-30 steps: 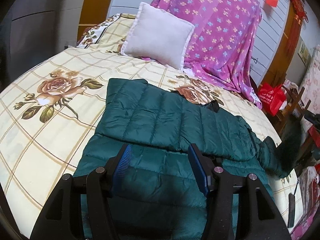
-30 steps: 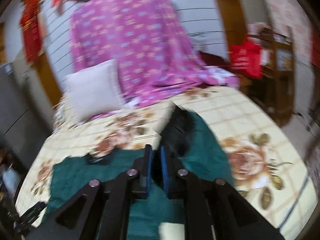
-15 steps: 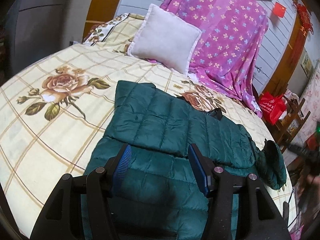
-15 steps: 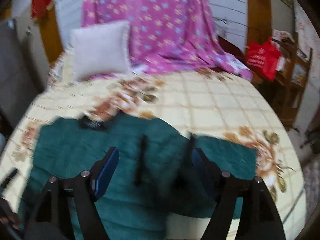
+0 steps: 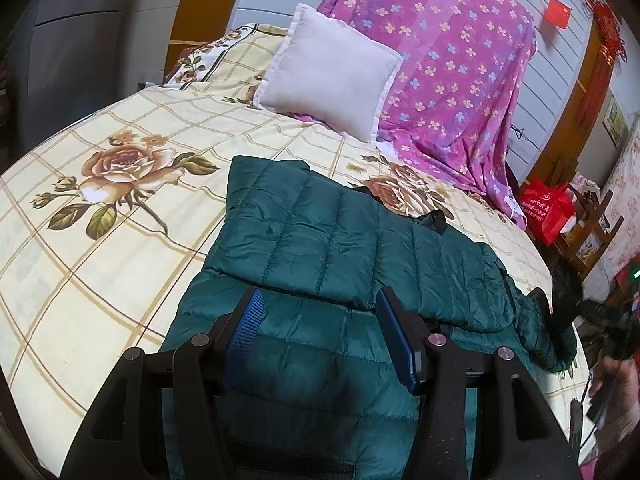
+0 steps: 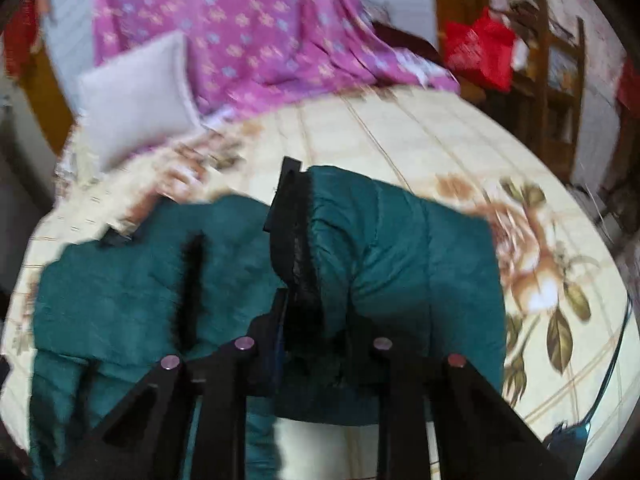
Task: Fold large clothes
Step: 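Lift the held sleeve and fold it across the jacket with the right gripper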
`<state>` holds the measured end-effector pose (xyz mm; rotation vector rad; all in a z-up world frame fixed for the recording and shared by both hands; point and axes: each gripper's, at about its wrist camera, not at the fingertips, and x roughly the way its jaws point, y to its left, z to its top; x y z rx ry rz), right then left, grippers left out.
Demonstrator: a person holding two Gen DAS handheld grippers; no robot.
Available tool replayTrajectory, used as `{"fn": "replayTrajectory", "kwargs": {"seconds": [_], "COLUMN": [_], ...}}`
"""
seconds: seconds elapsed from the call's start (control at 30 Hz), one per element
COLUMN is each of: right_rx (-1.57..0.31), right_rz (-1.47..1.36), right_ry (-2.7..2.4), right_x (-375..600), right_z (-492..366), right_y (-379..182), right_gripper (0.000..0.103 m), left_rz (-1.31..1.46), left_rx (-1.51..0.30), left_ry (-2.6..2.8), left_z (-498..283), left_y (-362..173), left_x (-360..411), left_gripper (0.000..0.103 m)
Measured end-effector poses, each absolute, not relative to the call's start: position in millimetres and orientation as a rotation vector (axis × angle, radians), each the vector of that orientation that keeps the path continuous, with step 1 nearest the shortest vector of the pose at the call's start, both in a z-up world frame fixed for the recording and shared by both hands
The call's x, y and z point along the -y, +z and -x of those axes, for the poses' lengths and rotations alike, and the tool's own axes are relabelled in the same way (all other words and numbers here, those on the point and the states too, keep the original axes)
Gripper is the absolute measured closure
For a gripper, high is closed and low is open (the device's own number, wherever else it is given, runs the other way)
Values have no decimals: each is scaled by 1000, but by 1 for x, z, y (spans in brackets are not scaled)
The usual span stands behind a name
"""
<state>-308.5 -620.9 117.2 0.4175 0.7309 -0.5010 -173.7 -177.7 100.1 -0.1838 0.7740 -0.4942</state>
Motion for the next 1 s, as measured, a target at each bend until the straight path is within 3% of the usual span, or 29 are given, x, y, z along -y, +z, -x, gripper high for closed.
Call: {"fn": "replayTrajectory", "kwargs": {"seconds": [0.33, 0.9, 0.97, 1.0], "right_rx": [-658, -822, -907, -952], "right_rz": [-439, -480, -507, -528], "right_ry": [-188, 155, 190, 188], "right_x": [532, 389, 380, 377], "right_z": [243, 106, 92, 87], "right_y": [174, 106, 81, 68], "right_gripper": [81, 80, 69, 57], "left_rz": [174, 232, 235, 239], "left_rx": [-766, -794, -797, -800], "left_ry": [-480, -428, -428, -430], "left_z": [174, 154, 153, 152], "left_y": [104, 100, 99, 98], "left_x": [175, 156, 156, 155], "left_gripper": [63, 63, 63, 63]}}
